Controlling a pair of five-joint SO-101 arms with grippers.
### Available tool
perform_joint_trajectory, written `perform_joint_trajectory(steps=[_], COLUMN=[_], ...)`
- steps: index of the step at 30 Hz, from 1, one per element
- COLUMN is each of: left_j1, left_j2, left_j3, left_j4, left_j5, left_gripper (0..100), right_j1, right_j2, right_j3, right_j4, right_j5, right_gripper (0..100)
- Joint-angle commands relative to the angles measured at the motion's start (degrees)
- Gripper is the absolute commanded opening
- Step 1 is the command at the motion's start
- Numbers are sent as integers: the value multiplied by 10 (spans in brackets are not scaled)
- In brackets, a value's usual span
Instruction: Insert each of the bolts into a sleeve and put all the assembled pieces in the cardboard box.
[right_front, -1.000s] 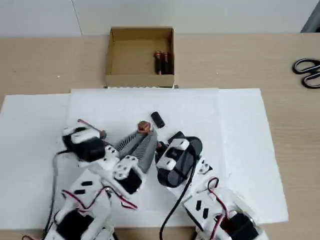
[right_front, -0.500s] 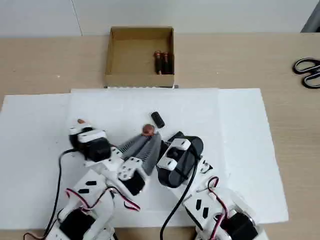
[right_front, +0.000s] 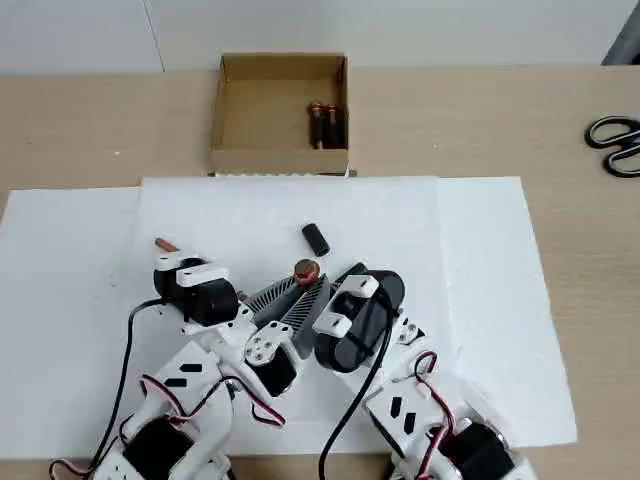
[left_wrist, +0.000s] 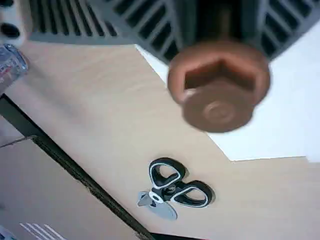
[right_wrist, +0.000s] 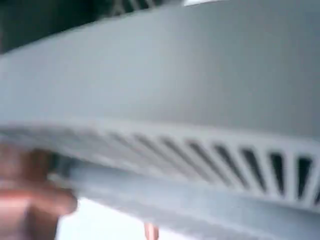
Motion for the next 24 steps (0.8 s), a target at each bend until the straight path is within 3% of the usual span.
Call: perform_joint_trajectory(steps=[1,4,15,24], left_j1=[14,13,-81,-84], left_j2=[3,2,2,2], left_j3=[16,15,-37,-95], left_j4=[32,55,65,76], left_j5=[-4,-4,-115,-122], left_gripper=[175,247,250,250], right_j1=[6,6,6,9], right_j2=[-6,-6,-5,-5], right_j3=[-34,-34,-28,-21], right_j4=[-22,-21,-20,-20], right_j5=[5,5,5,5], right_gripper=[3,3,3,3])
